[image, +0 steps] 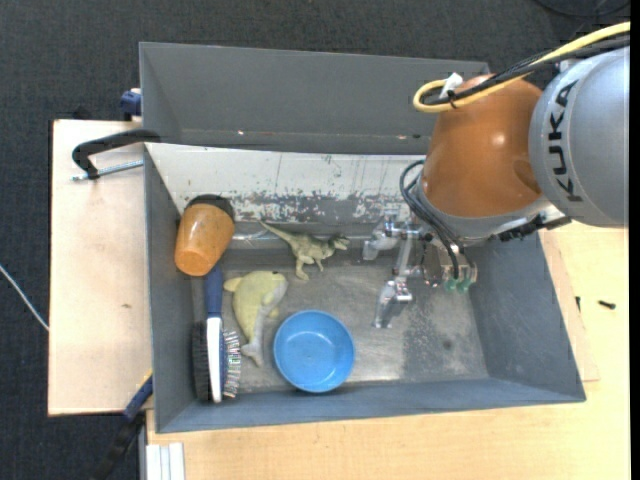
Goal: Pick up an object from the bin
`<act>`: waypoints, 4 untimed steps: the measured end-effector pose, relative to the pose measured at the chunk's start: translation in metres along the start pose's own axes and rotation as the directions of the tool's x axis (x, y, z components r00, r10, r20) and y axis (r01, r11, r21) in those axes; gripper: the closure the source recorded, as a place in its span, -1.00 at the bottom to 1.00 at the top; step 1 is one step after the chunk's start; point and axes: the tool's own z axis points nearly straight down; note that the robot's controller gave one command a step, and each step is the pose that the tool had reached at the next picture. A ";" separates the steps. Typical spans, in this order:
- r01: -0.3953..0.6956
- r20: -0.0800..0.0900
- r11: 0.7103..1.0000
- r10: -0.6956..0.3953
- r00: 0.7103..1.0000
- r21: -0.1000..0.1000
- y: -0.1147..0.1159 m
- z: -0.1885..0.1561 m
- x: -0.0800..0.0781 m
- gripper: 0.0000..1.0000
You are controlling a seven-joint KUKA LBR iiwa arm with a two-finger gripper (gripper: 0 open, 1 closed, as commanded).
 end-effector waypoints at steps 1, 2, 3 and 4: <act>0.042 -0.007 0.999 -0.042 0.999 0.002 0.047 0.078 0.008 -1.00; 0.194 0.001 0.981 -0.194 0.981 0.004 0.078 0.119 0.005 -1.00; 0.193 0.014 0.981 -0.193 0.981 0.004 0.079 0.116 0.002 1.00; 0.475 0.012 0.880 -0.475 0.880 0.008 0.085 -0.033 -0.007 1.00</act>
Offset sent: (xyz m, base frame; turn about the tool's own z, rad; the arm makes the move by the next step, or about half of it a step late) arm -0.0057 0.0436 -0.0741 -0.0364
